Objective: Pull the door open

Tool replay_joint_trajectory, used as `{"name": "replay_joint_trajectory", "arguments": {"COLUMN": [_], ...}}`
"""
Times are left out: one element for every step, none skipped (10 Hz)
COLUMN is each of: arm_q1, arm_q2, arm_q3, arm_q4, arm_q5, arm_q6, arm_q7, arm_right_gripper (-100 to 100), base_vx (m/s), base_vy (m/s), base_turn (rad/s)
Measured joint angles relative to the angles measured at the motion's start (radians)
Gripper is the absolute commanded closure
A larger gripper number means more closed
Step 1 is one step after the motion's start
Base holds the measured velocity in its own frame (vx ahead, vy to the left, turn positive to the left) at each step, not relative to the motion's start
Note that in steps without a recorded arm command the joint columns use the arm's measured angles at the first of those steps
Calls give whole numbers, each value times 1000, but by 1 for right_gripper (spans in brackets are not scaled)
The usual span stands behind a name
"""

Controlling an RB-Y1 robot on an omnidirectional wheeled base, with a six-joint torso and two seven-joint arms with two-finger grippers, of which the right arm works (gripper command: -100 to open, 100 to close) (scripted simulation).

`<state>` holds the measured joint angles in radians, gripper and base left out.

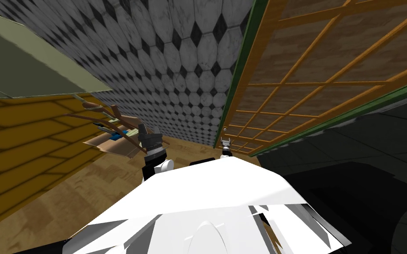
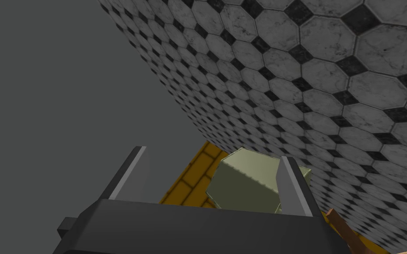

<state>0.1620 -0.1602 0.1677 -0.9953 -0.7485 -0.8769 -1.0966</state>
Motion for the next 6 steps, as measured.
{"name": "replay_joint_trajectory", "arguments": {"arm_q1": [-9,-15,-23,-23,-22,-8], "arm_q2": [-2,-5,-6,-7,-23,-39], "arm_q3": [1,3,5,5,8,6], "arm_q4": [23,44,66,69,89,81], "arm_q5": [-17,-34,-49,-51,-51,-57], "arm_q6": [-5,-10,-16,-18,-28,-29], "arm_q7": [-17,-37,-55,-59,-80,-97], "arm_right_gripper": [-100,-100,-100,-100,-100,-100], "base_vx": [68,57,22,127,206,180], "base_vy": [-86,-82,-37,43,43,34], "base_turn": [120,68,14,55,77,40]}}
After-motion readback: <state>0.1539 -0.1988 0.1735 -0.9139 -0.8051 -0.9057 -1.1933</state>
